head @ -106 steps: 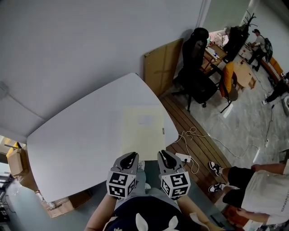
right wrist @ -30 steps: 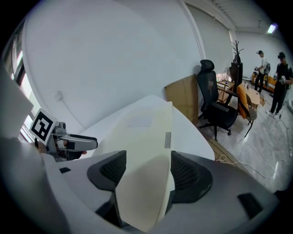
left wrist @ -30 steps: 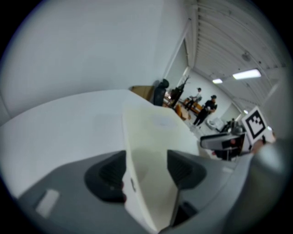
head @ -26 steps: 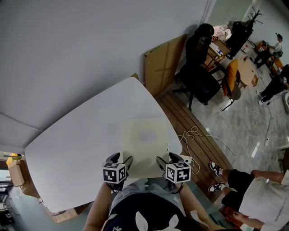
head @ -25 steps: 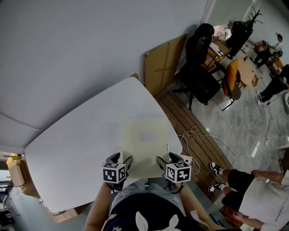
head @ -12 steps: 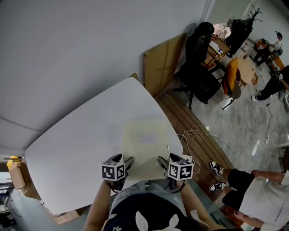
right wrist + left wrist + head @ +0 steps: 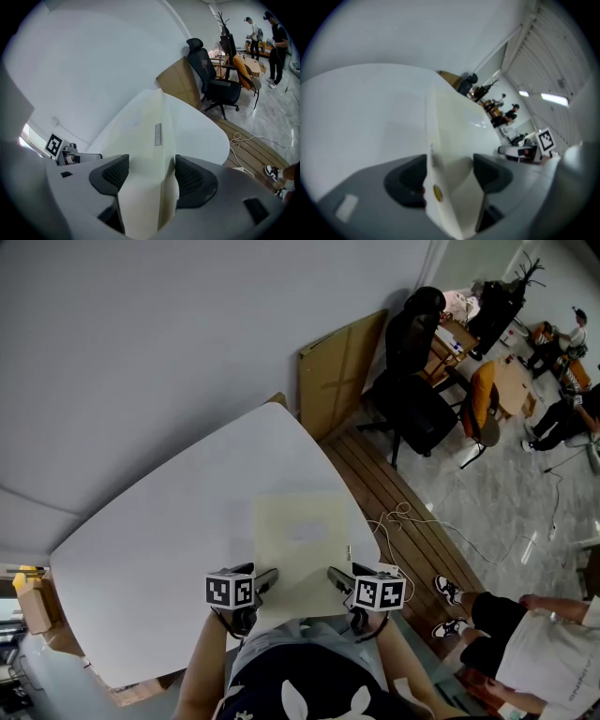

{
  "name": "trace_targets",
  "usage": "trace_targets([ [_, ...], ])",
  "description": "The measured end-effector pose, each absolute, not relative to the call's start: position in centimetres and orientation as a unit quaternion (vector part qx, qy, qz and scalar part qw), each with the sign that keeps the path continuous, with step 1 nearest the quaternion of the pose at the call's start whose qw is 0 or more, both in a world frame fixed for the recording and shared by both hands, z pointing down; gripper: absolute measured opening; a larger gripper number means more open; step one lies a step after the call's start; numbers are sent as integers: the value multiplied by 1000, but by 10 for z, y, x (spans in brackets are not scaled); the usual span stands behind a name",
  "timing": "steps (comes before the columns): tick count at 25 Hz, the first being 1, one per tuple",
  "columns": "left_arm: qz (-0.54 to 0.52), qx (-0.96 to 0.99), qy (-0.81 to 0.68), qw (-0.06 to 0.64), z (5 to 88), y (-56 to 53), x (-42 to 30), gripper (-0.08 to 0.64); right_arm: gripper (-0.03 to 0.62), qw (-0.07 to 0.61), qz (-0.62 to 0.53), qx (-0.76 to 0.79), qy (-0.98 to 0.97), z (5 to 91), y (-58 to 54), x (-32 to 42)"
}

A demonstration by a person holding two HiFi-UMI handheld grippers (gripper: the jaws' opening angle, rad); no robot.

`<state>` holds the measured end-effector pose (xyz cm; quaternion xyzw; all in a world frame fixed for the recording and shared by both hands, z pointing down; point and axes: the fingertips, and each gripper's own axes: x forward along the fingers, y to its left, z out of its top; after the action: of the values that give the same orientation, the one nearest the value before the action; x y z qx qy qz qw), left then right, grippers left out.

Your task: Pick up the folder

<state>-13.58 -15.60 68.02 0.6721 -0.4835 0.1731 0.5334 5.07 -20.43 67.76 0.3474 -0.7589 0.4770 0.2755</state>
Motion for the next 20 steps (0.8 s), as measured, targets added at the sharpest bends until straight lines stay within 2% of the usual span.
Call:
trace_targets([
  [13, 141, 657, -433, 601, 691, -154, -130, 299, 293, 244, 548, 328, -730, 689, -202, 51],
  [20, 134, 655, -432, 605, 691, -156, -129, 301, 304, 224, 570, 319, -723, 692, -204, 52],
])
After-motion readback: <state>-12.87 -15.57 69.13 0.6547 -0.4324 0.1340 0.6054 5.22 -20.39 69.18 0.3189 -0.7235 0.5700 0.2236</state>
